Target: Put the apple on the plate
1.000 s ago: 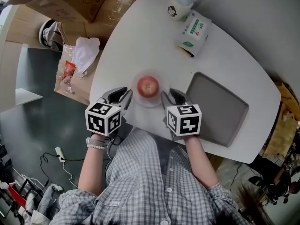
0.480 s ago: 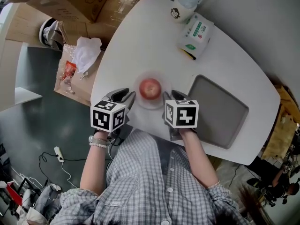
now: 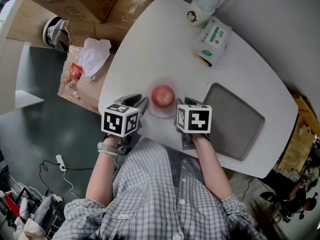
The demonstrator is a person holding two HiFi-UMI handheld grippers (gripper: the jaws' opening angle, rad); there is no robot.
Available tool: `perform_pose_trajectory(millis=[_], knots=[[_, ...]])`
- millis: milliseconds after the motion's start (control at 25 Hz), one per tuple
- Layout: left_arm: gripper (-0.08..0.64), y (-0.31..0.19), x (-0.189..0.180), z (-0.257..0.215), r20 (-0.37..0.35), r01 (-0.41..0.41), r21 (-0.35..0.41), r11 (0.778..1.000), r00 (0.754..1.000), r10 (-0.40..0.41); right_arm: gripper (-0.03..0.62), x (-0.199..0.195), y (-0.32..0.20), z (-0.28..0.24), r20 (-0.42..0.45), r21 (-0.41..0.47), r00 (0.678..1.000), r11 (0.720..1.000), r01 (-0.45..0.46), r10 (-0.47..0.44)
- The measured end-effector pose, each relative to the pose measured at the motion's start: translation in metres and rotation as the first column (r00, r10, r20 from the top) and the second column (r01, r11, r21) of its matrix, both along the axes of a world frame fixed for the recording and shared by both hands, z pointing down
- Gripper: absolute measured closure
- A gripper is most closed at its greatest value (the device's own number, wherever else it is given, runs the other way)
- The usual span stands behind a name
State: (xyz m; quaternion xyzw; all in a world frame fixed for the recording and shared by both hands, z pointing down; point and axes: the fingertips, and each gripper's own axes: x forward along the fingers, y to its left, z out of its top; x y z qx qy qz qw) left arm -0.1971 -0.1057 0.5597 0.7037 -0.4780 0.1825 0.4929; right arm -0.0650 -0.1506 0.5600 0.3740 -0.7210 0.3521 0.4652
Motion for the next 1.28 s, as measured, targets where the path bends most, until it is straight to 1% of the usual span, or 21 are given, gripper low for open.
perform_pose_trajectory(millis=[120,240,400,600,720,840,1040,1160,1280], knots=[[0.468,0.000,-0.001,0.001,0.008,-0.008,-0.014,1.000,1.000,0.008,0.488,-0.001,-0.002,-0.003,0.002,-0.016,1.000,1.000,-0.011,0.011],[0.468,0.000,-0.003,0.002,0.030,-0.011,-0.019,1.000,0.999,0.012,0.492,-0.008,0.001,-0.003,0.027,-0.044,0.999,0.999,-0.017,0.018],[0.469,0.002,-0.009,0.003,0.035,0.000,-0.023,1.000,0.999,0.001,0.497,-0.014,0.004,-0.003,0.053,-0.066,0.998,0.997,-0.036,0.040],[0.469,0.006,-0.022,0.005,0.050,0.015,-0.033,0.999,0.999,-0.013,0.503,-0.024,0.009,0.000,0.116,-0.111,0.989,0.991,-0.074,0.087],[0.469,0.008,-0.028,0.005,0.053,0.021,-0.037,0.999,0.998,-0.019,0.506,-0.030,0.011,0.001,0.150,-0.120,0.984,0.990,-0.078,0.096],[0.472,0.009,-0.031,0.005,0.037,0.025,-0.042,0.999,0.999,-0.023,0.508,-0.033,0.012,0.001,0.200,-0.129,0.973,0.987,-0.094,0.119],[0.483,0.006,-0.033,0.006,-0.004,0.037,-0.057,0.998,0.999,-0.038,0.520,-0.032,0.011,0.001,0.281,-0.146,0.942,0.979,-0.146,0.182],[0.491,0.002,-0.033,0.006,-0.027,0.044,-0.071,0.997,0.999,-0.046,0.528,-0.029,0.010,0.001,0.312,-0.180,0.922,0.967,-0.182,0.231],[0.495,0.001,-0.032,0.005,-0.027,0.036,-0.090,0.995,0.999,-0.038,0.532,-0.028,0.010,0.000,0.325,-0.207,0.907,0.956,-0.208,0.268]])
